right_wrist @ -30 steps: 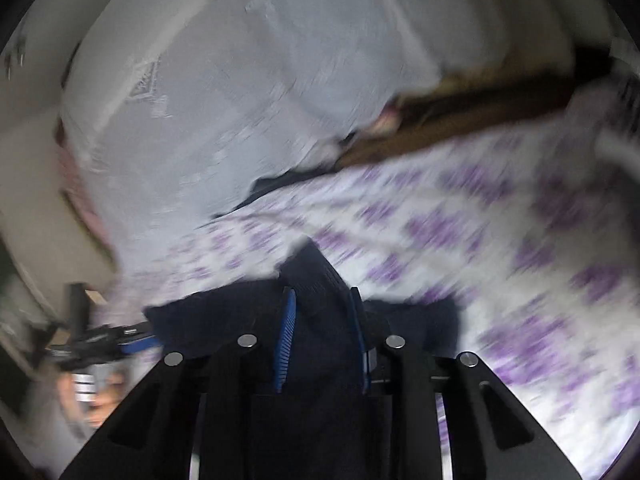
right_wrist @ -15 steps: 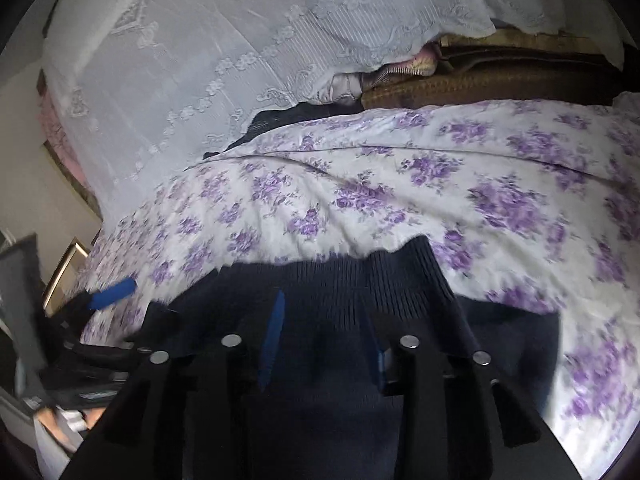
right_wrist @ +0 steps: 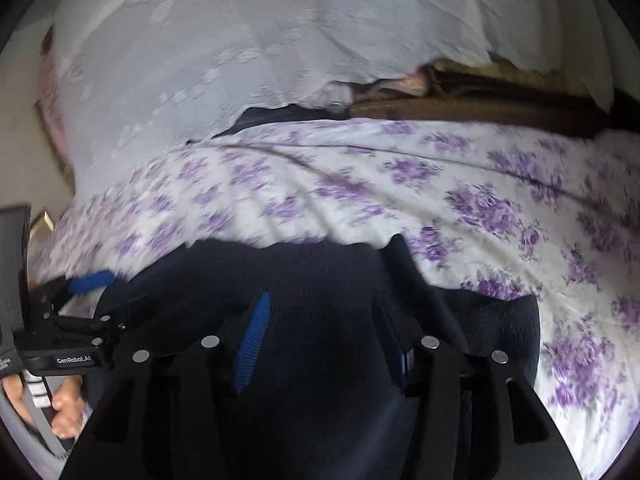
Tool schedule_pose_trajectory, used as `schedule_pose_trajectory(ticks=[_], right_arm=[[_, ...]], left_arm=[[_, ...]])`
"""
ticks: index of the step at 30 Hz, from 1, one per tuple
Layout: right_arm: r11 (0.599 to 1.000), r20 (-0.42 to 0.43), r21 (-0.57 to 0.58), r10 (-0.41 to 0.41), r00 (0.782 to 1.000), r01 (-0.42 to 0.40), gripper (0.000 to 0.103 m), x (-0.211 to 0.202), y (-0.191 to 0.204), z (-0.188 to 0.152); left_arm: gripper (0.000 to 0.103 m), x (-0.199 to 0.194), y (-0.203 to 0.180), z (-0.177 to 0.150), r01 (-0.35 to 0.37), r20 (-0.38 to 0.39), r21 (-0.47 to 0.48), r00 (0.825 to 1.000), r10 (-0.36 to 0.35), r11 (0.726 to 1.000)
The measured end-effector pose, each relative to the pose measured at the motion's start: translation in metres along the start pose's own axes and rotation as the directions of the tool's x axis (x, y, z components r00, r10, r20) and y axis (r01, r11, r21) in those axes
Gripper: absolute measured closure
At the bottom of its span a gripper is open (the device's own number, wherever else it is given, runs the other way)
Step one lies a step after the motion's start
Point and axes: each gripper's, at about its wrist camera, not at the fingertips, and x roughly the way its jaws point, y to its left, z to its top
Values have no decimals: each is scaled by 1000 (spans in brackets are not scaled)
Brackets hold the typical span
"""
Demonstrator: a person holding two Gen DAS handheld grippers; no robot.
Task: Fold small clothes
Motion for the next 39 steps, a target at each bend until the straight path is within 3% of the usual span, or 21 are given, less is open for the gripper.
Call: schedule_pose_trajectory(ticks=[1, 2, 4, 8, 13, 17, 19, 23, 27, 29, 31, 33, 35, 39], right_arm=[[1000, -59, -25, -17, 998, 15, 44, 11, 4, -9], [999, -64, -43, -31, 997, 28, 42, 17, 7, -16], [996, -34, -77, -53, 998, 50, 41, 17, 10, -20], [999, -12, 25, -31, 999, 31, 41, -9, -1, -26], [998, 24, 51, -23, 999, 22, 41, -44, -3, -45], [998, -31, 29, -49, 998, 50, 38, -50, -3, -70], [995, -48, -44, -89, 995, 86, 35, -46, 7, -79], [995, -9, -15, -103, 995, 103, 34, -55, 9, -78], [1000, 62, -12, -27, 998, 28, 34, -71, 28, -67], [994, 37, -100, -49, 998, 52, 34, -65, 51, -67], [985, -26, -154, -87, 996, 82, 33, -47, 57, -76], [988, -59, -147, -61, 996, 52, 28, -36, 50, -80], [995, -67, -103, -25, 997, 18, 28, -38, 43, -75], [994, 44, -95, -43, 998, 47, 29, -62, 42, -68]], left_arm=[[4, 6, -6, -5, -18, -30, 25, 999, 19, 1000], [4, 11, -10, -11, -39, -37, 41, 998, 41, 998], [4, 8, -14, -20, -76, 23, 49, 997, 75, 996], [4, -9, -10, -28, -83, 27, 4, 996, 83, 997], [4, -42, -2, -50, -96, 54, -24, 994, 97, 995], [4, -44, 7, -73, -71, -25, -44, 997, 69, 997], [4, -38, 6, -84, -74, -70, -31, 995, 72, 997], [4, -47, 7, -82, -85, -45, -64, 996, 82, 994], [4, -66, -4, -69, -47, 31, -93, 998, 50, 995], [4, -63, -22, -64, -70, 27, -40, 997, 71, 997], [4, -48, -39, -68, -146, 7, 26, 989, 145, 989], [4, -32, -44, -77, -158, -15, 66, 987, 159, 985], [4, -36, -40, -77, -140, -7, 47, 990, 141, 989], [4, -51, -36, -77, -148, 45, 32, 988, 146, 988]])
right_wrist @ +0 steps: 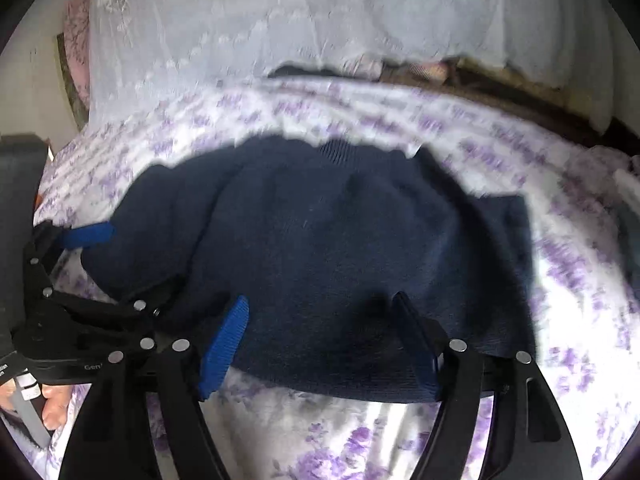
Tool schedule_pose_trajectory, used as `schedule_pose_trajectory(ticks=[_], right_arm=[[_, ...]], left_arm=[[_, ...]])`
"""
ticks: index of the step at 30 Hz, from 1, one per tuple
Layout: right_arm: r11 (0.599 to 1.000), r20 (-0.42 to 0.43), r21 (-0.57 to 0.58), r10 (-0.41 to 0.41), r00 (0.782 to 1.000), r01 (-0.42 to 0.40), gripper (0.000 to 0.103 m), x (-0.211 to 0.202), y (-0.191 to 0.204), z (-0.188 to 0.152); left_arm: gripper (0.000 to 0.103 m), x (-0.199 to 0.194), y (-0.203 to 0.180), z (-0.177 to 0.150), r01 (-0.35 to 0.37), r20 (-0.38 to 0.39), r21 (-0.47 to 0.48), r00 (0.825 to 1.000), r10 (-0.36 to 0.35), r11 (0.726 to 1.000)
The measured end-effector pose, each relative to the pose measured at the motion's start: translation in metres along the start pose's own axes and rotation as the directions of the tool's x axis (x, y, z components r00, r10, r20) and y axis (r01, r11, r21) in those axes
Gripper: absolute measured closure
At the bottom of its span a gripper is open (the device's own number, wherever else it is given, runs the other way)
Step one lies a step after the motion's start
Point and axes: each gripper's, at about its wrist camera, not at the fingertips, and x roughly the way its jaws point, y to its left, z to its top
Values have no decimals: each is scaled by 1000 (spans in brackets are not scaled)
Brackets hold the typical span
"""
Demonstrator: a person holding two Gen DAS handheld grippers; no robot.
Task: Fold small clothes
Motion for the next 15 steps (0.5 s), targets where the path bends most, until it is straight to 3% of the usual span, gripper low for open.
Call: schedule_pose_trajectory(ticks=[3, 7, 10, 15], right_arm=[[997, 63, 75, -11, 998, 7, 29, -7, -18, 18], [982, -2, 187, -1, 1000, 1, 29, 22, -49, 40], [977, -84, 212, -11, 996, 28, 28, 60, -62, 32], [985, -56, 173, -21, 998, 31, 26, 59, -56, 26]], left_arm=[[4, -9, 8, 14, -34, 67, -12, 997, 34, 999], [4, 8, 17, 35, -70, 55, -42, 996, 72, 997], [4, 35, 17, 39, -65, 4, -46, 998, 65, 997], [4, 44, 19, 36, -42, 0, -60, 999, 42, 997]])
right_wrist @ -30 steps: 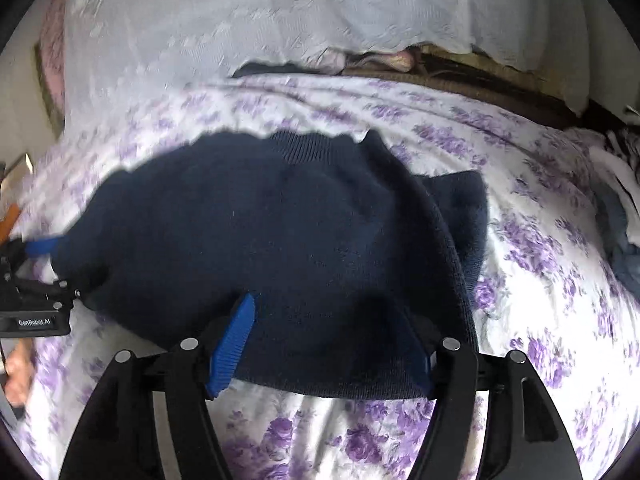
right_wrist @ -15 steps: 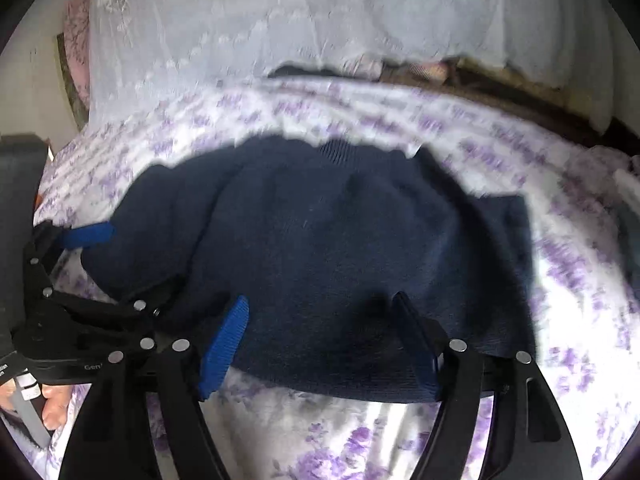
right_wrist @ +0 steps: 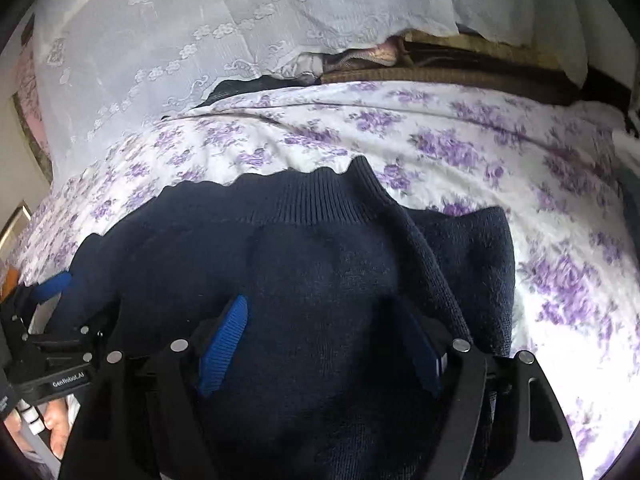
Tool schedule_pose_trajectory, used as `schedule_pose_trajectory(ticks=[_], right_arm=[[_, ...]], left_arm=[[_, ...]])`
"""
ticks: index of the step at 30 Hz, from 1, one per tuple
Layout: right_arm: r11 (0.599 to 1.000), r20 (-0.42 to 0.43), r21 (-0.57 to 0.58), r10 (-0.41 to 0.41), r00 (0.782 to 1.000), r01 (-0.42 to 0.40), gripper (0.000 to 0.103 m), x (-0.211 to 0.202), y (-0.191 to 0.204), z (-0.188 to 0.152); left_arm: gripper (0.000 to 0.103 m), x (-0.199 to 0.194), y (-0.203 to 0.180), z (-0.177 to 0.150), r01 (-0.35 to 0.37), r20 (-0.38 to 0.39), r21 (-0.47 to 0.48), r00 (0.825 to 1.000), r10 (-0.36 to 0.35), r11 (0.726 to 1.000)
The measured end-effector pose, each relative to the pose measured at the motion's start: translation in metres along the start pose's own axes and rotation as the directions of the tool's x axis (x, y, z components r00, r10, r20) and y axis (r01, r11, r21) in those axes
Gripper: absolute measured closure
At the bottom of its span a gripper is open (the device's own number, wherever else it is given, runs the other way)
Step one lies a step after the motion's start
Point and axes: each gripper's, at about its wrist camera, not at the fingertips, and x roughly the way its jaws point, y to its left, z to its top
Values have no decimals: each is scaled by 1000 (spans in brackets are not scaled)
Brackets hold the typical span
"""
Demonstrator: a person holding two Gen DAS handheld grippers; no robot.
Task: Fold small clothes
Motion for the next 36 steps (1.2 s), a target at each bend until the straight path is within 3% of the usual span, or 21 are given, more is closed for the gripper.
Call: schedule_pose_trajectory(ticks=[6, 11, 14, 20, 22, 24, 28, 36], right_arm=[[1000, 88, 20, -13, 996, 11, 26, -32, -2, -6], [998, -10, -25, -50, 999, 50, 21, -13, 4, -17], [999, -3, -23, -45, 999, 45, 20, -14, 3, -17], [999, 114, -4, -34, 993, 34, 20, -43, 2, -16], [999, 91, -14, -42, 995, 43, 20, -40, 3, -16], [998, 14, -15, -59, 998, 59, 20, -23, -1, -20], [1000, 8, 4, -28, 1000, 28, 19, -22, -5, -20], [995, 77, 101, 15, 997, -22, 19, -51, -25, -24]], left_arm=[[4, -13, -2, -6, -21, 41, 20, 999, 20, 1000], [4, -16, -6, -9, -30, 52, 45, 998, 27, 999], [4, -13, -5, -9, -20, 35, 37, 999, 18, 999], [4, -17, -5, -10, -33, 54, 36, 998, 31, 999], [4, -19, -7, -10, -36, 61, 47, 998, 33, 998], [4, -16, -7, -10, -34, 50, 48, 998, 31, 998], [4, -11, -2, -9, 2, 21, 22, 1000, -2, 1000], [4, -13, -2, -11, -16, 35, 32, 999, 14, 999]])
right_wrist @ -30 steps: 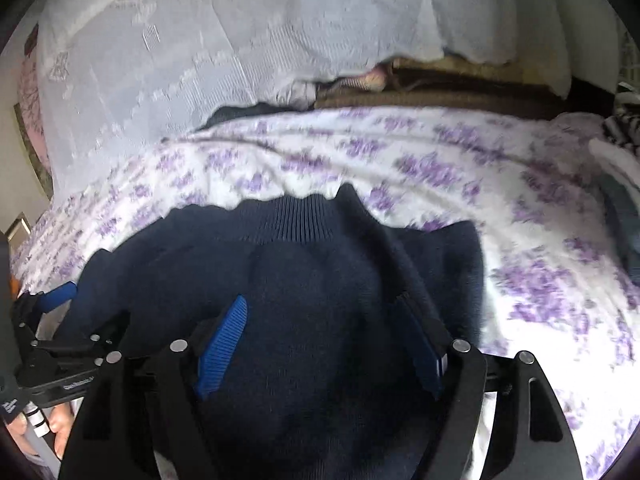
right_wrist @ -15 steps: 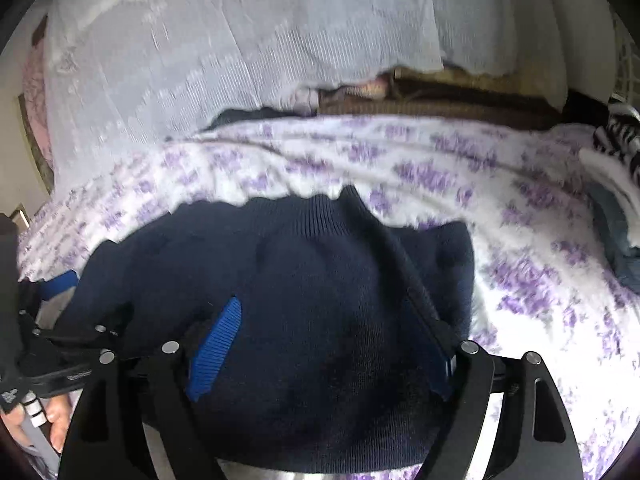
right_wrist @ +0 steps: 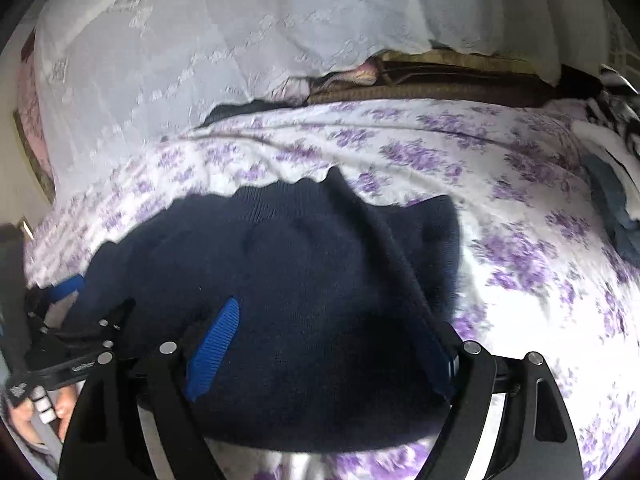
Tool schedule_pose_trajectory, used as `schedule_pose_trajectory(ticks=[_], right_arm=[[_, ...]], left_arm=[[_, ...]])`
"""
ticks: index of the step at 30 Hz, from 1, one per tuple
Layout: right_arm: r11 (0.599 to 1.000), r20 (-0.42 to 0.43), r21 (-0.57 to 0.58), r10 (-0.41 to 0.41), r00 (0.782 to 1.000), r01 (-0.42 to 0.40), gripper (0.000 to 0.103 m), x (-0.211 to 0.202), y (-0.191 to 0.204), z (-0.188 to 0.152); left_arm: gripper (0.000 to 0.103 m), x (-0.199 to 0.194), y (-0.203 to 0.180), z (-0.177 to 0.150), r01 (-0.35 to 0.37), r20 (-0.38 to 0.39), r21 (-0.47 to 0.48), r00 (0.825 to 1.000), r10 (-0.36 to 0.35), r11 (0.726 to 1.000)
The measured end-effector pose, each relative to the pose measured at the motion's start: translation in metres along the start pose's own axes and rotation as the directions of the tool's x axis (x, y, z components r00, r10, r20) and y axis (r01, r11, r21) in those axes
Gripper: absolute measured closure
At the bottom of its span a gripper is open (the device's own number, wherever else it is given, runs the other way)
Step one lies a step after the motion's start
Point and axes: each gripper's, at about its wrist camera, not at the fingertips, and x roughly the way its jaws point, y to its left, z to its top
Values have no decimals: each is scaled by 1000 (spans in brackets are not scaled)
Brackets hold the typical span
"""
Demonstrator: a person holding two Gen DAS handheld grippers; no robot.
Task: Fold small clothes
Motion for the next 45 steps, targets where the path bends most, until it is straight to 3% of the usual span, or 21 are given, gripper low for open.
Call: schedule_pose_trajectory(ticks=[11, 19, 30, 45], right_arm=[[978, 14, 201, 57, 998, -59, 19, -38, -42, -23], [923, -28, 350, 179, 983, -158, 19, -44, -61, -53], [922, -36, 360, 165, 986, -141, 24, -25, -62, -46], [923, -67, 359, 176, 982, -141, 25, 31, -59, 0]], left_arm=[[4, -19, -13, -2, -8, 68, 45, 998, 5, 999], [4, -23, -16, -5, 8, 63, 41, 998, -11, 999], [4, -19, -20, -4, 50, 34, 32, 998, -51, 998], [4, -7, -18, -4, 89, -16, 11, 996, -89, 996]])
